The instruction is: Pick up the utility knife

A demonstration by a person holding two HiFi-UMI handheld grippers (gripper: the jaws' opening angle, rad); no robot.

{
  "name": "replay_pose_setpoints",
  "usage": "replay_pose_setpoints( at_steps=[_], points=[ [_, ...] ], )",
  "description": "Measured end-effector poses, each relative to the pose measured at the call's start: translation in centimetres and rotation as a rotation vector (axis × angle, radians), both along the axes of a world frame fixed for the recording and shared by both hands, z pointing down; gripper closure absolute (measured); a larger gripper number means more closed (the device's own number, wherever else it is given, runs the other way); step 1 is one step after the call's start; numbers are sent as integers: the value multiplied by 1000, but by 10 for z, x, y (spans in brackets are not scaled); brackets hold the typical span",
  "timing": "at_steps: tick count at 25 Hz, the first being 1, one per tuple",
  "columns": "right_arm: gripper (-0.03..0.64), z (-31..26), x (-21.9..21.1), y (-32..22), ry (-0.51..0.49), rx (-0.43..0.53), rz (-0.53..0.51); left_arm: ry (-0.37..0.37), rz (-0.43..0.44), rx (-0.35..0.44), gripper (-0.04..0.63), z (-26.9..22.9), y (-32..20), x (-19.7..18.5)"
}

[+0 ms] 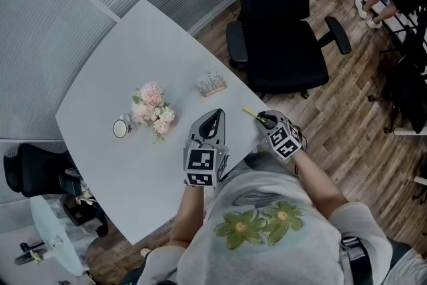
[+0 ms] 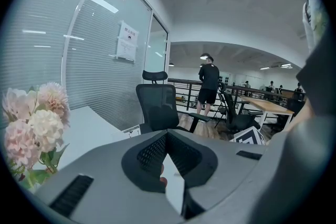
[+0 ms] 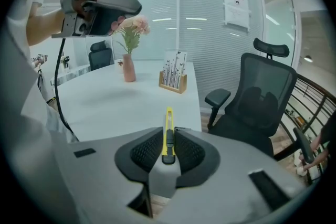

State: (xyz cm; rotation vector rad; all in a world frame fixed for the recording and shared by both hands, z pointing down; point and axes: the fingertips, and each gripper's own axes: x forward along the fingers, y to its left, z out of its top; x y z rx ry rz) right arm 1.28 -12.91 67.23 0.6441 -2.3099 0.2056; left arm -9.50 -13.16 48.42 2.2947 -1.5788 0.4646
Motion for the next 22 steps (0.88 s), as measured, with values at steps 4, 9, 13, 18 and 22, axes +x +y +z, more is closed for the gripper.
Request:
replay_pose_setpoints(
  at_steps=[4, 9, 13, 18, 22],
  points=[
    [545, -14, -4, -5, -36, 14, -3, 7, -7, 0, 584, -2, -3, 0],
    [545, -38, -13, -10, -91, 48, -16, 7, -13, -5, 584, -2, -5, 1],
    [545, -59, -19, -14, -140, 71, -20, 10, -13, -7, 584, -3, -8, 3],
    [545, -86, -27, -19, -186, 109, -21, 14, -17, -4, 584, -5, -10, 5],
    [545, -105, -31, -23, -212, 129, -13, 11, -21, 1, 584, -6, -11, 5]
  ],
)
